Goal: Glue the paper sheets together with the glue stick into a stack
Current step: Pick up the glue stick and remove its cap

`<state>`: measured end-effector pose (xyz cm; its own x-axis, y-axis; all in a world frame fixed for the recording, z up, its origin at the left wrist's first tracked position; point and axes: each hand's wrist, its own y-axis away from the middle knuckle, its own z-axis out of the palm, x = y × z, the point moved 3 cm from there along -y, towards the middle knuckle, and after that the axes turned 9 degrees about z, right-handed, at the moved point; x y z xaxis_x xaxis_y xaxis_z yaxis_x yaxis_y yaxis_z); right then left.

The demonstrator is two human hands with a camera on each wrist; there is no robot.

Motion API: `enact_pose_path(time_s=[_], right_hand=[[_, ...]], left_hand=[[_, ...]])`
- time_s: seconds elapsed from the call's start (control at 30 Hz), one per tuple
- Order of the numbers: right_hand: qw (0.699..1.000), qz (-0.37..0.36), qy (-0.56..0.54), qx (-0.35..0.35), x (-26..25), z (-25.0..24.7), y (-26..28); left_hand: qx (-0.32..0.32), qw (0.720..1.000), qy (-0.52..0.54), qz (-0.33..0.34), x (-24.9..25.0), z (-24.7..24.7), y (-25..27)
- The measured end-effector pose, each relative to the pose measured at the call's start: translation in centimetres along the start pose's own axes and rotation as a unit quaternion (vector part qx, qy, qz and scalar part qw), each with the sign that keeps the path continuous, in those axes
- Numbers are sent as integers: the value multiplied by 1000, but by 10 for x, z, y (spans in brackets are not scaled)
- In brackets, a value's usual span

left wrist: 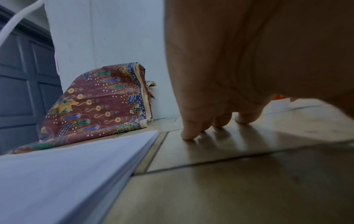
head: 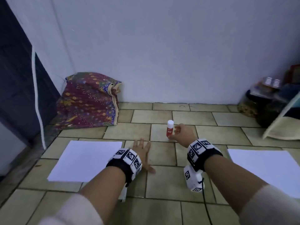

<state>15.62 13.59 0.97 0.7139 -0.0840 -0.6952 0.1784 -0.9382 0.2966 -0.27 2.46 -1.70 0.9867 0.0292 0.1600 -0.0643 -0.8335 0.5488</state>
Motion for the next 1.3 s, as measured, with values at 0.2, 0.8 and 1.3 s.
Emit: enact_pose_path(time_s=[0.2, 0.8, 1.3], right_hand=[[997, -33, 62, 18, -8, 13, -7], [865, -130, -244, -418, -3, -17, 93], [952, -253, 165, -48, -31, -33, 105]], left_hand=[[10, 1000, -4, 4, -5, 7, -4], [364, 810, 304, 345, 34, -78, 45], [385, 851, 328, 141, 46, -82, 37]])
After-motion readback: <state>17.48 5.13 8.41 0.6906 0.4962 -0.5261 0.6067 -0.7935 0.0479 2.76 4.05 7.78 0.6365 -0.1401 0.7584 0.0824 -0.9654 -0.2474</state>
